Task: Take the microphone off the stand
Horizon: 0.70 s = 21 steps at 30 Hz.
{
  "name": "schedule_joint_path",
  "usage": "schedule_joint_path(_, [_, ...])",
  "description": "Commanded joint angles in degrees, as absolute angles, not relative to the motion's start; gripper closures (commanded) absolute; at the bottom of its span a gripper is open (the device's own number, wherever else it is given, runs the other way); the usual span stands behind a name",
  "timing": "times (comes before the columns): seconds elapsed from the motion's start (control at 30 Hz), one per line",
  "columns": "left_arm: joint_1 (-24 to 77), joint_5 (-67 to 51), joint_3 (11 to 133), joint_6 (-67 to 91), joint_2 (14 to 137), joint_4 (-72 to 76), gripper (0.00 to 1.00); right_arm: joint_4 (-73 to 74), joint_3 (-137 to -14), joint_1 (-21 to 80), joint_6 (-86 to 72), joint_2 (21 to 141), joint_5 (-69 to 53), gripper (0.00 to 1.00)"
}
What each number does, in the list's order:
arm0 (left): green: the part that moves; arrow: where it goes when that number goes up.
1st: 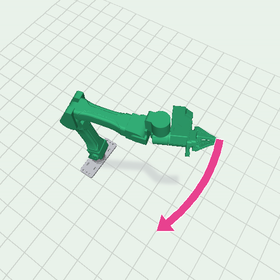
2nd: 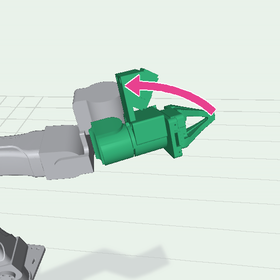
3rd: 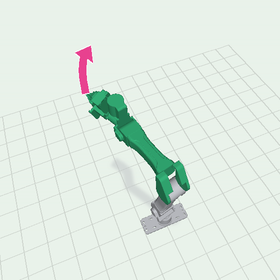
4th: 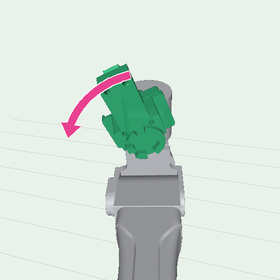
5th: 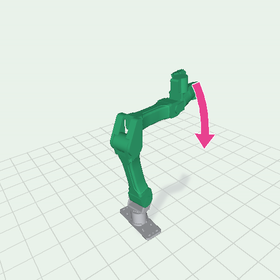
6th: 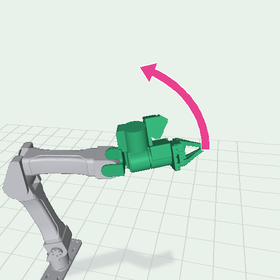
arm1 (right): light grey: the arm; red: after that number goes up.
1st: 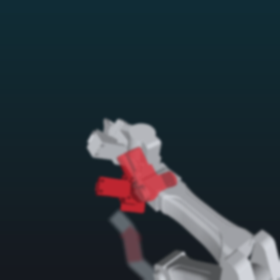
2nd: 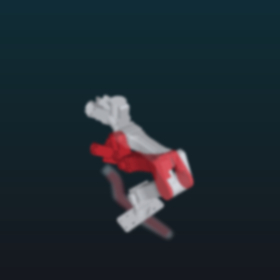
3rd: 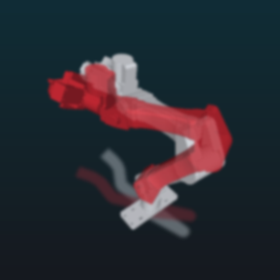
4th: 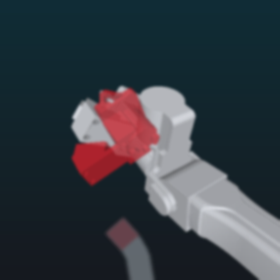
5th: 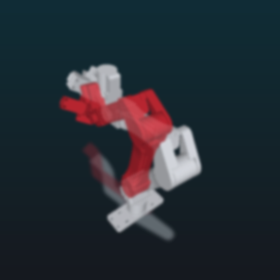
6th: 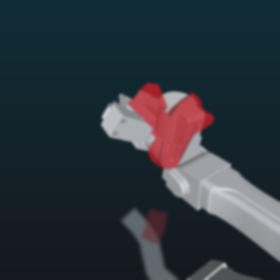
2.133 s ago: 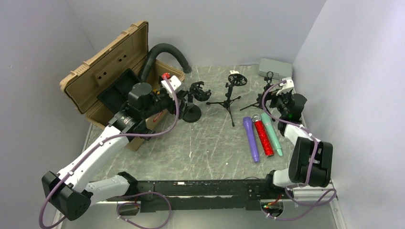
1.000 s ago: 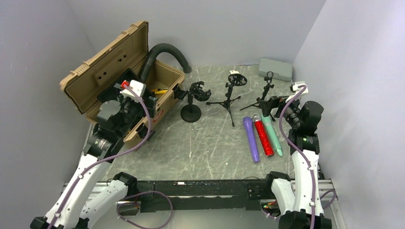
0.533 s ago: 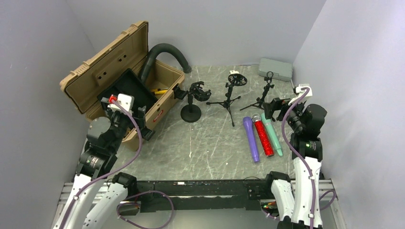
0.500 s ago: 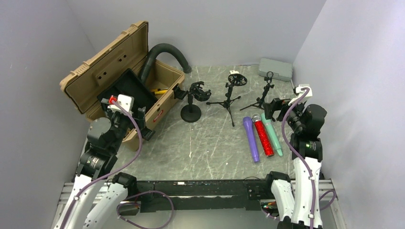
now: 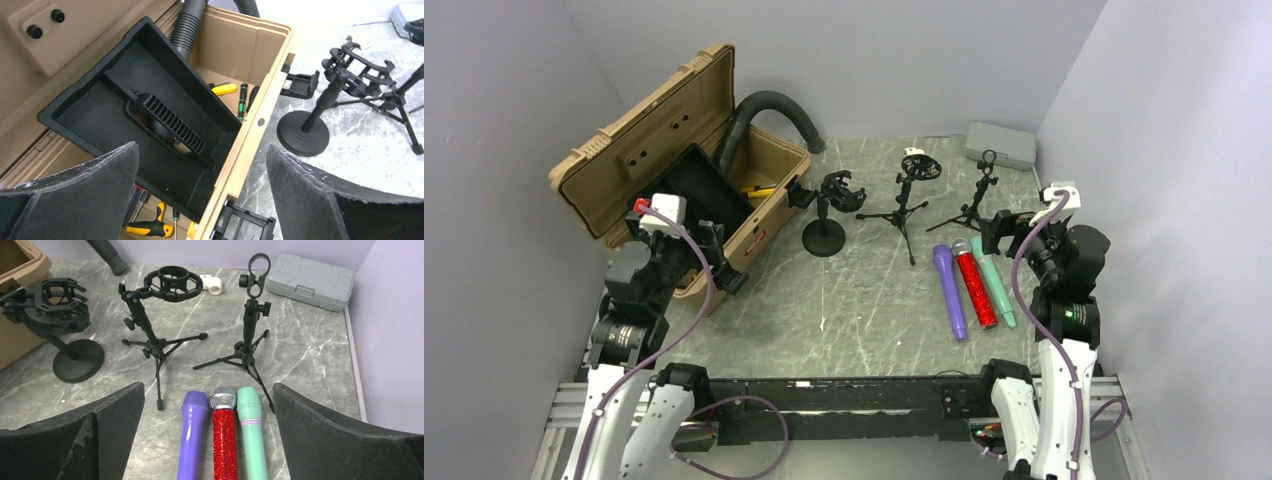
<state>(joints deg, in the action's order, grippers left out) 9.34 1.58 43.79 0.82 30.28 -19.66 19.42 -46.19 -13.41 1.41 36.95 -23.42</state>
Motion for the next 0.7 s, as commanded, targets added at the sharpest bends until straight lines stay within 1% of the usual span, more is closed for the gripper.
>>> schedule_joint_path(0.0, [5.79, -2.28, 48.18, 4.84, 32.14, -19.05, 0.01, 18.83, -45.94, -13.86, 2.25, 37.28, -22.15, 0.00])
schedule_joint_path(0.13, [5.63, -1.70, 47.78, 3.02, 32.12, -16.94, 0.01, 18.48, -45.66, -14.07, 2.62, 37.52, -20.68, 0.00])
schedule_joint_path(0.33, [5.62, -3.45, 41.72, 0.75, 29.68, -7.12, 0.01, 18.46, -45.94, -14.55, 2.81, 38.31, -17.60, 0.00])
schedule_joint_path(0.5, [5.62, -3.96, 39.29, -3.64, 32.17, -3.46, 0.01, 18.27, -45.80, -14.93, 3.09, 38.93, -16.75, 0.00])
schedule_joint_path(0.67, [5.63, -2.83, 37.63, -2.44, 33.96, -1.14, 0.01, 18.28, -45.47, -15.40, 3.43, 38.38, -17.03, 0.00])
